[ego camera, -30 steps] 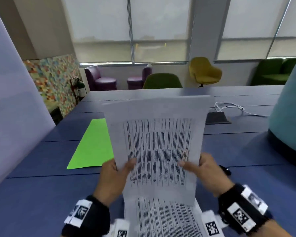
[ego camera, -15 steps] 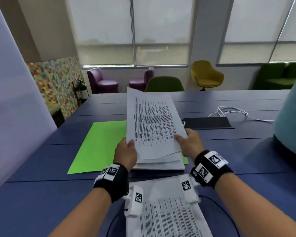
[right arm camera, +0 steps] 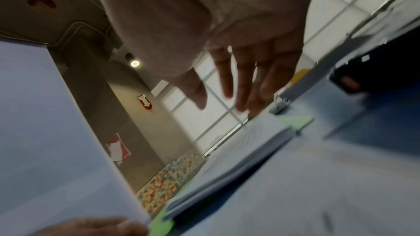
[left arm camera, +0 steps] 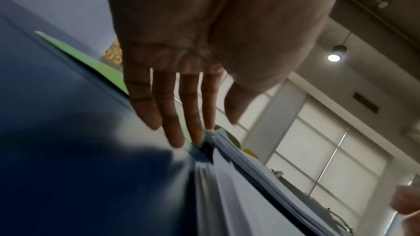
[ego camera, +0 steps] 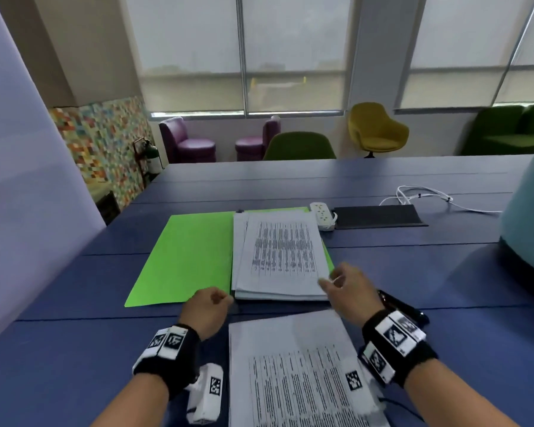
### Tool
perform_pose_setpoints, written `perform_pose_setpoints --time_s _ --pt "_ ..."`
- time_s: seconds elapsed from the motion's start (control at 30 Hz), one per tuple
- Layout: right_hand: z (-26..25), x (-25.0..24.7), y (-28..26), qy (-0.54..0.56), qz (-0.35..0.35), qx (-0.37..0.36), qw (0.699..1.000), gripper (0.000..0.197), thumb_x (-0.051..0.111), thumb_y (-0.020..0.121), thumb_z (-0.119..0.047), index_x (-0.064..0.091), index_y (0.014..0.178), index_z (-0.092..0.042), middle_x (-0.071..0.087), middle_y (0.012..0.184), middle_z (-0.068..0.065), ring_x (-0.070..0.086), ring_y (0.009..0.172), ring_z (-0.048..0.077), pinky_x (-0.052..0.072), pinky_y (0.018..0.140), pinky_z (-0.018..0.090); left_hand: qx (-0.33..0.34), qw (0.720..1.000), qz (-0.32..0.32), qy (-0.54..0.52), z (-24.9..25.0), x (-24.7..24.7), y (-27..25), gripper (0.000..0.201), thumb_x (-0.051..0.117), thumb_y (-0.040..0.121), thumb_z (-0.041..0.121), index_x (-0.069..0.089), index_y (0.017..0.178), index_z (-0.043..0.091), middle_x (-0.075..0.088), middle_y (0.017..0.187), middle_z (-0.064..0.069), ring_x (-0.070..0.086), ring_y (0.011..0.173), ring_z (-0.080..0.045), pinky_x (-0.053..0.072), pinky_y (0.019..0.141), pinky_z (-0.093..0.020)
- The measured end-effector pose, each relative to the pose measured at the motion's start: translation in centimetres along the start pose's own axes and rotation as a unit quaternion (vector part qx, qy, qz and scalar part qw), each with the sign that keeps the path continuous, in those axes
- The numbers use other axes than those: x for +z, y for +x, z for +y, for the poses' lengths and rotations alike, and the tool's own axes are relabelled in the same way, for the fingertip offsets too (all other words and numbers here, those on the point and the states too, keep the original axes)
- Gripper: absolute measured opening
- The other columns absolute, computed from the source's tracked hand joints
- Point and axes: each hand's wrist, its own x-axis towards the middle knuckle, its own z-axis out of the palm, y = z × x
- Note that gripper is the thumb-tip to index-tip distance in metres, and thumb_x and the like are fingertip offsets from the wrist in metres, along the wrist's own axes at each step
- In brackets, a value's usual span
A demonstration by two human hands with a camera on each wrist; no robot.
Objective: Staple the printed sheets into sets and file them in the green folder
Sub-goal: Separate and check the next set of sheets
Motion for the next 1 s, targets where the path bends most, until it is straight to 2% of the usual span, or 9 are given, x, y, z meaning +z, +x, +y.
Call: perform_pose_setpoints --time_s 0.1,0.17,0.3,0.5,0.63,0.73,0.8,0.9,1.0 --pt "-0.3 2.9 -3.0 0.02 -0.185 -0.026 0.982 0.028 0.068 0.091 -0.033 0.056 0.083 -0.01 0.068 0.066 0.006 0.061 0.048 0.017 0.049 0.046 0.026 0.035 0.997 -0.07 0.025 -0.8 1.3 -2.2 0.017 0.062 0.091 0.031 0.073 0.087 0.019 0.074 0.092 0.0 0.067 0.089 -0.017 0.051 0.082 -0.029" --pt "-0.3 4.3 -4.0 -0.073 -0.239 -0.056 0.967 0.028 0.07 0.089 -0.037 0.057 0.083 -0.014 0.065 0.061 0.0 0.054 0.039 0.009 0.042 0.043 0.022 0.045 0.996 -0.069 0.041 -0.6 1.8 -3.4 0.021 0.064 0.09 0.033 0.075 0.092 0.015 0.075 0.096 -0.003 0.068 0.092 -0.02 0.052 0.082 -0.029" --pt "0.2 5.2 -4.1 -0.059 -0.221 -0.024 0.973 0.027 0.076 0.082 -0.032 0.054 0.077 -0.018 0.068 0.058 0.004 0.053 0.034 0.013 0.046 0.043 0.023 0.052 0.991 -0.054 0.111 -0.3 2.2 -4.8 0.046 0.066 0.087 0.04 0.062 0.127 0.017 0.058 0.13 -0.002 0.057 0.117 -0.019 0.042 0.098 -0.024" --pt "0.3 5.3 -4.8 -0.022 -0.21 0.007 0.977 0.029 0.079 0.079 -0.028 0.054 0.087 -0.015 0.067 0.059 0.005 0.052 0.037 0.018 0.046 0.042 0.026 0.098 0.99 0.014 0.1 0.3 2.1 -5.7 0.019 0.074 0.079 0.032 0.062 0.086 0.02 0.062 0.104 -0.002 0.057 0.099 -0.023 0.048 0.087 -0.032" --pt "0.8 5.4 -4.7 -0.028 -0.207 0.001 0.978 0.053 0.079 0.078 -0.03 0.045 0.118 -0.028 0.071 0.071 0.006 0.059 0.048 0.019 0.051 0.05 0.029 0.083 0.994 -0.058 -0.039 0.3 2.4 -7.0 0.006 0.077 0.08 0.022 0.071 0.078 0.02 0.074 0.08 0.005 0.068 0.074 -0.012 0.056 0.073 -0.028" --pt "0.7 5.1 -4.8 -0.065 -0.206 -0.042 0.976 0.076 0.077 0.078 -0.033 0.036 0.141 -0.039 0.068 0.073 -0.003 0.062 0.056 0.013 0.051 0.053 0.023 0.103 0.982 -0.136 -0.078 -0.3 2.8 -7.5 0.008 0.08 0.076 0.019 0.078 0.083 0.023 0.077 0.087 0.009 0.072 0.079 -0.005 0.059 0.081 -0.034" --pt "0.6 4.9 -4.8 -0.074 -0.2 -0.06 0.975 0.063 0.077 0.078 -0.033 0.049 0.135 -0.034 0.06 0.08 -0.009 0.06 0.063 0.011 0.049 0.057 0.022 0.133 0.977 -0.15 -0.067 -0.8 3.1 -7.2 0.009 0.08 0.075 0.038 0.078 0.082 0.032 0.071 0.112 0.017 0.066 0.1 0.002 0.054 0.093 -0.035" --pt "0.6 5.0 -4.7 -0.069 -0.199 -0.067 0.975 0.041 0.078 0.078 -0.03 0.058 0.114 -0.03 0.057 0.083 -0.007 0.056 0.054 0.009 0.051 0.053 0.026 0.116 0.982 -0.139 0.049 -1.4 2.9 -6.6 0.068 0.047 0.063 0.091 0.074 0.101 0.042 0.03 0.147 0.027 0.023 0.144 -0.005 0.027 0.117 -0.05" --pt "0.9 5.3 -4.5 -0.06 -0.202 -0.07 0.975 0.029 0.078 0.078 -0.026 0.056 0.096 -0.028 0.058 0.075 -0.006 0.055 0.045 0.01 0.048 0.045 0.025 0.075 0.985 -0.113 0.103 -0.9 2.5 -6.4 0.095 0.035 0.062 0.096 0.053 0.135 0.037 0.029 0.156 0.013 0.018 0.147 -0.014 0.021 0.118 -0.051"
